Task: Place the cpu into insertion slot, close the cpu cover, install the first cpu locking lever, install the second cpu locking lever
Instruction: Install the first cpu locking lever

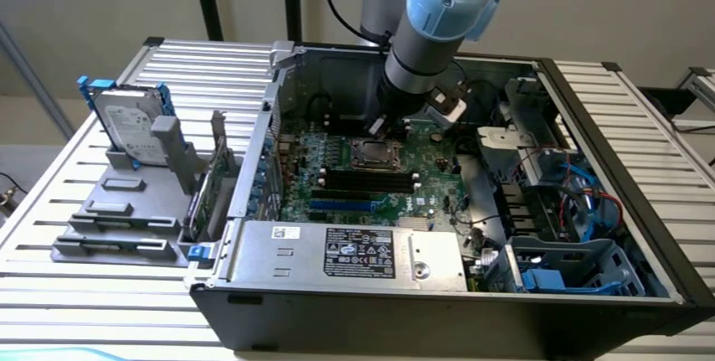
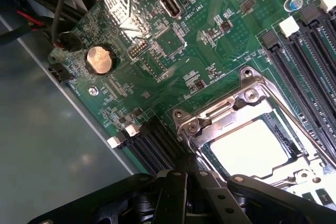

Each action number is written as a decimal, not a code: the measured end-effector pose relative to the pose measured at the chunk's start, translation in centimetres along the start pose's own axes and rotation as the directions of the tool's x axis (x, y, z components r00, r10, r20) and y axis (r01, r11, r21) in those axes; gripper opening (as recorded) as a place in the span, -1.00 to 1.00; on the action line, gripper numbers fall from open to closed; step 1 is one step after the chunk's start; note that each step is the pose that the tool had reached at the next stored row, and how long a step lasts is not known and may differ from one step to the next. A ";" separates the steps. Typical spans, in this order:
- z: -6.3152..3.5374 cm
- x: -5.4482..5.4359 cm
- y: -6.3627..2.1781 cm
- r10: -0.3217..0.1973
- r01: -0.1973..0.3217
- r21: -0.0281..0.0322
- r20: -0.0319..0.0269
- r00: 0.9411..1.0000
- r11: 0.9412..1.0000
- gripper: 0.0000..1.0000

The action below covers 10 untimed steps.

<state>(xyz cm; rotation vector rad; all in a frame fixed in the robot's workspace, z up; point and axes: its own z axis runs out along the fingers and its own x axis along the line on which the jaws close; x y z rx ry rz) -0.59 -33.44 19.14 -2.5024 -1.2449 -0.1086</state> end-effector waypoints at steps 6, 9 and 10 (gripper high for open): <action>-0.04 0.0 0.15 -0.013 0.014 0.010 -0.006 1.000 1.000 -0.79; -0.07 -0.1 0.19 -0.018 0.018 0.011 -0.005 1.000 1.000 -0.79; -0.07 -0.1 0.20 -0.019 0.019 0.012 -0.004 1.000 1.000 -0.79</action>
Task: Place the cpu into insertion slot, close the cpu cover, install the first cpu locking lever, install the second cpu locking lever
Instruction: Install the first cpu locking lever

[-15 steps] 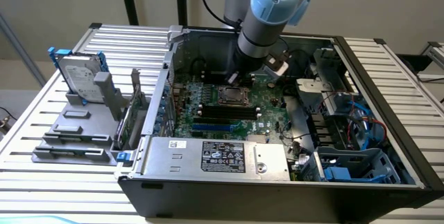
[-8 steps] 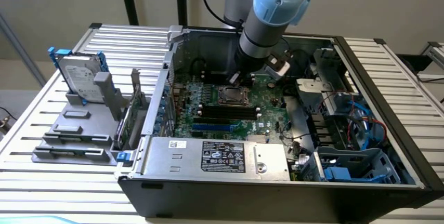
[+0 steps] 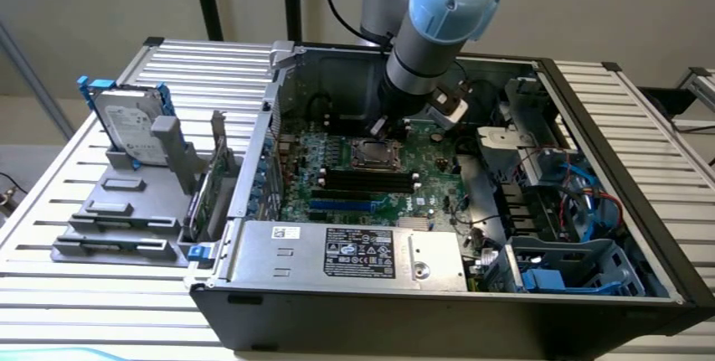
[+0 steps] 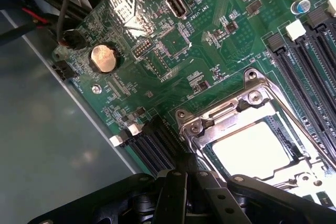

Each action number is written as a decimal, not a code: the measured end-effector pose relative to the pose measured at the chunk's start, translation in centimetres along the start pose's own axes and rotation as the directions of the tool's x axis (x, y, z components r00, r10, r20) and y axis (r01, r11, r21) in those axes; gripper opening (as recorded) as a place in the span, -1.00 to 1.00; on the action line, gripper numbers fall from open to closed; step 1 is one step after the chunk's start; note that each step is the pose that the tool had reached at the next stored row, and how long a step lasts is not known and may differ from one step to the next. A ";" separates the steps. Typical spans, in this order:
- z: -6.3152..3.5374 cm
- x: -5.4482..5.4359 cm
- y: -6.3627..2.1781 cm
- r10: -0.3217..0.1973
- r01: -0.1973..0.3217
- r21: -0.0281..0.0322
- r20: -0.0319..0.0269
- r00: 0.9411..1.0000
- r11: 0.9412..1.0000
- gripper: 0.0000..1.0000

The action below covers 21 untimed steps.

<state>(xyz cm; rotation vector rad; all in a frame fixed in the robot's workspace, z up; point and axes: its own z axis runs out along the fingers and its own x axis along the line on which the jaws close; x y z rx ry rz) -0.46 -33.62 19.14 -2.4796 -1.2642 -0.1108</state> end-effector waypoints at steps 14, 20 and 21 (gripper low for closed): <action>-0.07 -0.1 -0.18 -0.003 0.003 0.003 -0.002 1.000 1.000 -0.79; -0.07 -0.3 -0.34 -0.003 0.003 0.003 -0.001 1.000 1.000 -0.79; -0.08 -0.4 -0.35 -0.003 0.003 0.003 -0.001 1.000 1.000 -0.79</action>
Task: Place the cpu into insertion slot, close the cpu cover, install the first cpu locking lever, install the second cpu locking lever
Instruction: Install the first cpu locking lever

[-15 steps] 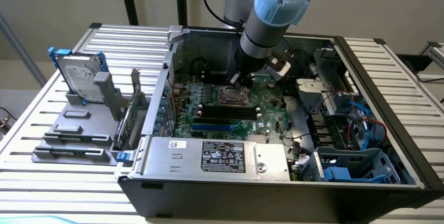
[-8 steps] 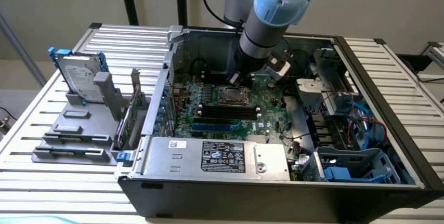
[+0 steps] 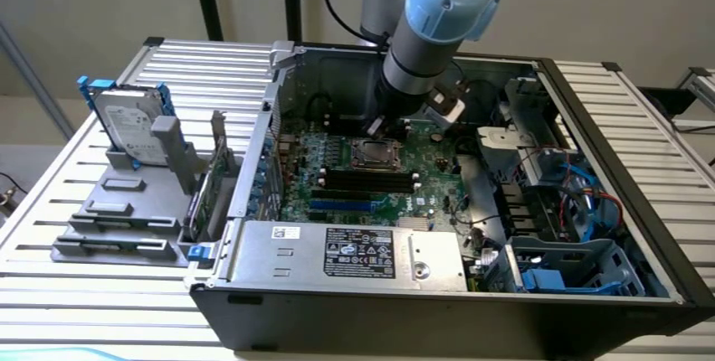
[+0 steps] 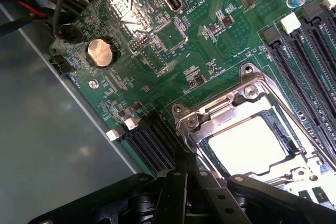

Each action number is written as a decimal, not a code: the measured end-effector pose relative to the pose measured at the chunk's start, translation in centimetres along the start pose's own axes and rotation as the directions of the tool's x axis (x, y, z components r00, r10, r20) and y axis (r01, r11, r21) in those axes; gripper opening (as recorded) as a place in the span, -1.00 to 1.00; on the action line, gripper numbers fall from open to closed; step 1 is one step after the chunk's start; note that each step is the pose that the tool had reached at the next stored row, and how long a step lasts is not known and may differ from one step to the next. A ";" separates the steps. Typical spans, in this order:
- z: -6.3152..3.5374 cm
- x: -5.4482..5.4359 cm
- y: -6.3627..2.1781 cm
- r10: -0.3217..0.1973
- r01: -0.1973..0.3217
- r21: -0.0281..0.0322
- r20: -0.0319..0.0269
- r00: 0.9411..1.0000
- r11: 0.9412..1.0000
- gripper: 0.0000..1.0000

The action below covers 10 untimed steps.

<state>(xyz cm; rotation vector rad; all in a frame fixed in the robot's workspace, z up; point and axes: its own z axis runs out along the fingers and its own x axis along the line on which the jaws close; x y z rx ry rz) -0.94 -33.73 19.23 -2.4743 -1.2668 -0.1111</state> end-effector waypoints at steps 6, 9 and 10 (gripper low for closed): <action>-0.06 -0.2 -0.04 0.001 -0.001 0.001 0.001 1.000 1.000 -0.79; -0.09 -0.3 -0.05 0.001 -0.001 0.002 0.002 1.000 1.000 -0.79; -0.10 -0.4 -0.05 0.001 -0.001 0.003 0.002 1.000 1.000 -0.79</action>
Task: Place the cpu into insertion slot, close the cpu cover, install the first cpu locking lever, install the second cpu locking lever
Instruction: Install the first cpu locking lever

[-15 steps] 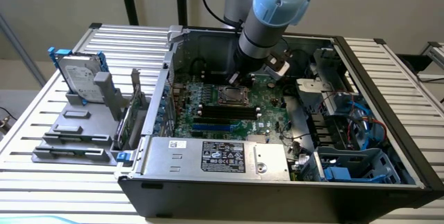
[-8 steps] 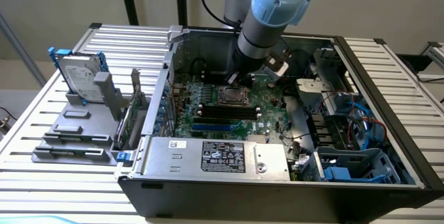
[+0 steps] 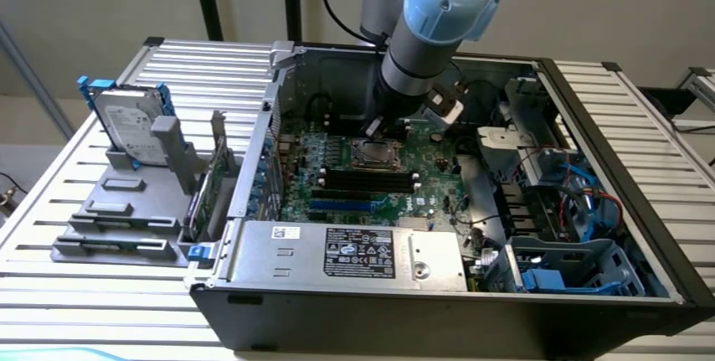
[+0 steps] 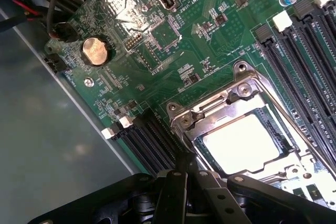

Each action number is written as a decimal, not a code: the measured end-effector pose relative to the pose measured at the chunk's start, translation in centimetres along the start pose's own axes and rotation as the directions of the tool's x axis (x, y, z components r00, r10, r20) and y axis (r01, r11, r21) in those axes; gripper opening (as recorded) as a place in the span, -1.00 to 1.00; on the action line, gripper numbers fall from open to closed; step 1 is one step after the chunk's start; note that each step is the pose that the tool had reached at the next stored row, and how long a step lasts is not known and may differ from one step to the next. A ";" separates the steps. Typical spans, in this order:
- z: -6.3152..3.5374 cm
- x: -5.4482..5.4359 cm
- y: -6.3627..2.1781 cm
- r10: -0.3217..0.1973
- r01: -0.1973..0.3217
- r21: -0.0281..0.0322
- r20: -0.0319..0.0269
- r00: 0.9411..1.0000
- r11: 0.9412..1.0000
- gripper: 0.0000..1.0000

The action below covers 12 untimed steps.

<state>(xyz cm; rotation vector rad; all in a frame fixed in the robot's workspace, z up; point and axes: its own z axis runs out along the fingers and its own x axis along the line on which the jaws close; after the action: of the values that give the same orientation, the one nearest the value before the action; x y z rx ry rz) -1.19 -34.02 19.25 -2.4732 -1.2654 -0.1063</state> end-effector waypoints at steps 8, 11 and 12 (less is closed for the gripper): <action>-0.08 0.0 0.26 0.004 -0.004 0.012 0.009 1.000 1.000 -0.79; -0.12 0.2 0.50 0.005 -0.005 0.018 0.013 1.000 1.000 -0.79; -0.14 0.2 0.58 0.005 -0.005 0.019 0.014 1.000 1.000 -0.79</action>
<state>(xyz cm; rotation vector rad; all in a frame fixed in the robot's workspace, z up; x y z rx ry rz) -0.59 -34.22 19.27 -2.4651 -1.2604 -0.0753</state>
